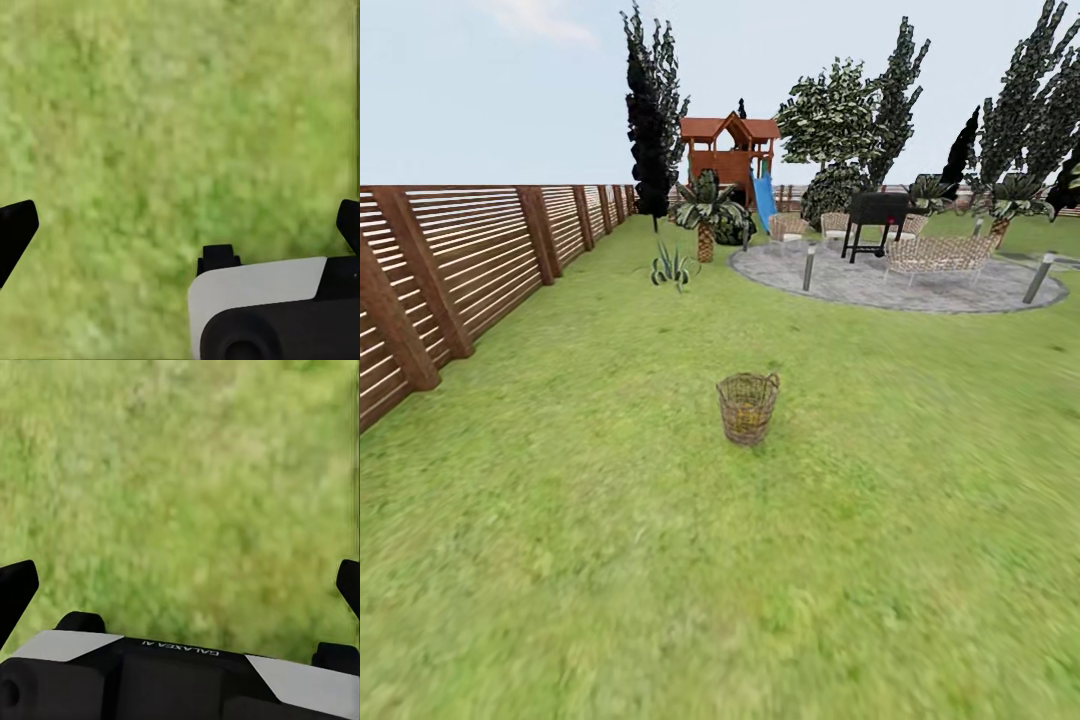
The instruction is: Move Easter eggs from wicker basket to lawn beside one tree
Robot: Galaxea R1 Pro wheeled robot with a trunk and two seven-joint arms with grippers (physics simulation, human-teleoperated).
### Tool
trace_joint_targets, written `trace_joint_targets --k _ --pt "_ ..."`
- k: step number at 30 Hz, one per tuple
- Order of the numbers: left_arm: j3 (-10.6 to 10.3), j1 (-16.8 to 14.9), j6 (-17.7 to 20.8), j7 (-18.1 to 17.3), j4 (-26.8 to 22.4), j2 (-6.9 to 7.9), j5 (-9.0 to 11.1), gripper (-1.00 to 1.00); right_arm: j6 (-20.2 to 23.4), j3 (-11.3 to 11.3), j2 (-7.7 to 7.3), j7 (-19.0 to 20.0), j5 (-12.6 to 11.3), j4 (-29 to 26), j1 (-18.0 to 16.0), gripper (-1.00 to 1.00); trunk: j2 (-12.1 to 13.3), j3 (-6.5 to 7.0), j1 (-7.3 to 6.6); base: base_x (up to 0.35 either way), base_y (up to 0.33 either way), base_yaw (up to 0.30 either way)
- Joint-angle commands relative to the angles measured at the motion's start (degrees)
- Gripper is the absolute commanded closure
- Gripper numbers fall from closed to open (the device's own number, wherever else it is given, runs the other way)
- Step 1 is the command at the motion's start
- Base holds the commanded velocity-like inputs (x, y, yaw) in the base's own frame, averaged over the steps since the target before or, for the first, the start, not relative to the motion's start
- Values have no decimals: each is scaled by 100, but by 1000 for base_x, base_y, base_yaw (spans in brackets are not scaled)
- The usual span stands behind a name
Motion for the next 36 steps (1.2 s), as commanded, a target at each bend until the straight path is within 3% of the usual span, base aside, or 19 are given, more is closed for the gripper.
trace_joint_targets --k 1,17,25,29,36 --pt "-47 -4 -20 31 4 1 12 -100 33 10 -2 5 -46 -10 -1 -100 -4 -6 3 271 -200 0" --pt "-47 -3 -20 31 4 5 12 -100 33 10 -11 -2 -46 -10 -1 -100 -4 -6 3 271 -200 11" --pt "-53 -3 -20 31 4 1 12 -100 33 3 -11 -2 -48 -10 -1 -100 -4 -6 3 270 -200 232" --pt "-208 -6 -20 31 4 1 12 -100 31 2 -17 0 -50 -10 -1 -100 -4 -6 3 270 -200 282" --pt "-276 -7 -21 31 4 0 12 -100 30 6 -14 -6 -40 -10 -1 -100 -4 -6 3 270 -200 231"
